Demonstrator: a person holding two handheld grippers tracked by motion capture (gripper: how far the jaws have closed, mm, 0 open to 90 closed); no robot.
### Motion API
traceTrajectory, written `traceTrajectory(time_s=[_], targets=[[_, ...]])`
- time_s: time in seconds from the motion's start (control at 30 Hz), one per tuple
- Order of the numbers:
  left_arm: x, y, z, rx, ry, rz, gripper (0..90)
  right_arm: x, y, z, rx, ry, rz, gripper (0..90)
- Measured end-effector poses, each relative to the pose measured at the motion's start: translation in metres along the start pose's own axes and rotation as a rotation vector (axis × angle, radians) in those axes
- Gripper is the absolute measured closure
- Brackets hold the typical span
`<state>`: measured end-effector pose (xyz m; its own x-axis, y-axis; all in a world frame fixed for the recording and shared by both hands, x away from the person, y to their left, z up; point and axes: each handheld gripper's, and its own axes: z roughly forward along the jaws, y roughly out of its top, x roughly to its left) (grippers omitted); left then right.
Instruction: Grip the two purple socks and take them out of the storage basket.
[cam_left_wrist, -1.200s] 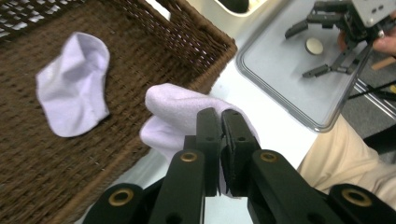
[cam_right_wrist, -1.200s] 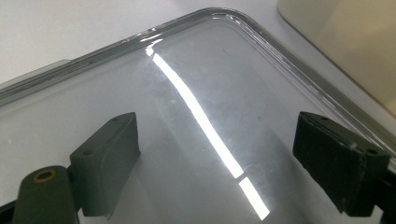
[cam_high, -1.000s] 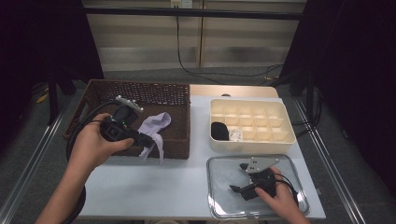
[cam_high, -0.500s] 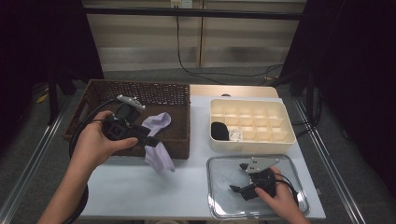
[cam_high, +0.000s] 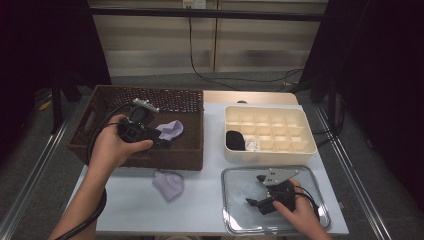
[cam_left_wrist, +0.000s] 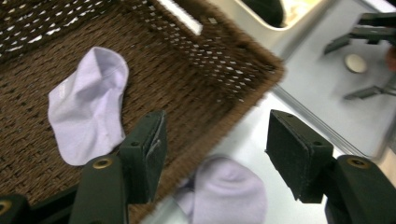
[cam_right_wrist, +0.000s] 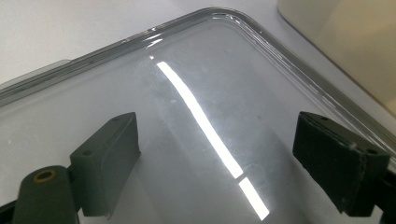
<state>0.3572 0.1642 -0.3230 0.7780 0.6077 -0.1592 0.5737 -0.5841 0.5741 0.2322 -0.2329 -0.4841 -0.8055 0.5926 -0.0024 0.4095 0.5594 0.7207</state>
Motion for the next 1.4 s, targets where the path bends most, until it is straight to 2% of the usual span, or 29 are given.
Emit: traceTrajectory(time_s=[0.1, 0.23, 0.5, 0.53, 0.8, 0.87, 0.93, 1.03, 1.17, 1.27, 1.3, 1.4], targets=[[0.011, 0.002, 0.009, -0.011, 0.009, -0.025, 37.1, 0.0, 0.0, 0.0, -0.001, 0.0, -0.002, 14.1], [0.023, 0.005, 0.018, -0.024, 0.044, -0.041, 35.1, 0.0, 0.0, 0.0, -0.002, -0.001, -0.002, 14.1], [0.04, 0.012, 0.034, -0.058, 0.08, -0.09, 33.1, 0.0, 0.0, 0.0, -0.001, -0.001, -0.002, 14.1], [0.043, 0.013, 0.035, -0.049, 0.086, -0.085, 33.1, 0.0, 0.0, 0.0, -0.001, -0.001, -0.002, 14.1], [0.059, 0.017, 0.049, -0.042, 0.075, -0.12, 31.4, 0.0, 0.0, 0.0, -0.001, 0.001, -0.001, 14.1], [0.062, 0.018, 0.053, -0.041, 0.089, -0.122, 30.6, 0.0, 0.0, 0.0, -0.001, 0.001, -0.001, 14.1], [0.065, 0.019, 0.057, -0.05, 0.081, -0.142, 29.3, 0.0, 0.0, 0.0, -0.001, 0.002, -0.001, 14.1], [0.067, 0.021, 0.064, -0.034, 0.083, -0.128, 28.4, 0.0, 0.0, 0.0, 0.0, -0.001, -0.001, 14.1], [0.07, 0.023, 0.074, -0.015, 0.08, -0.132, 28.1, 0.0, 0.0, 0.0, 0.001, 0.0, -0.001, 14.1], [0.074, 0.024, 0.08, -0.017, 0.096, -0.142, 27.5, 0.0, 0.0, 0.0, 0.0, 0.0, -0.001, 14.1], [0.074, 0.024, 0.083, -0.028, 0.092, -0.168, 27.4, 0.0, 0.0, 0.0, 0.0, 0.0, -0.001, 14.1], [0.079, 0.024, 0.088, -0.018, 0.1, -0.161, 27.2, 0.0, 0.0, 0.0, -0.001, 0.0, -0.001, 14.1]])
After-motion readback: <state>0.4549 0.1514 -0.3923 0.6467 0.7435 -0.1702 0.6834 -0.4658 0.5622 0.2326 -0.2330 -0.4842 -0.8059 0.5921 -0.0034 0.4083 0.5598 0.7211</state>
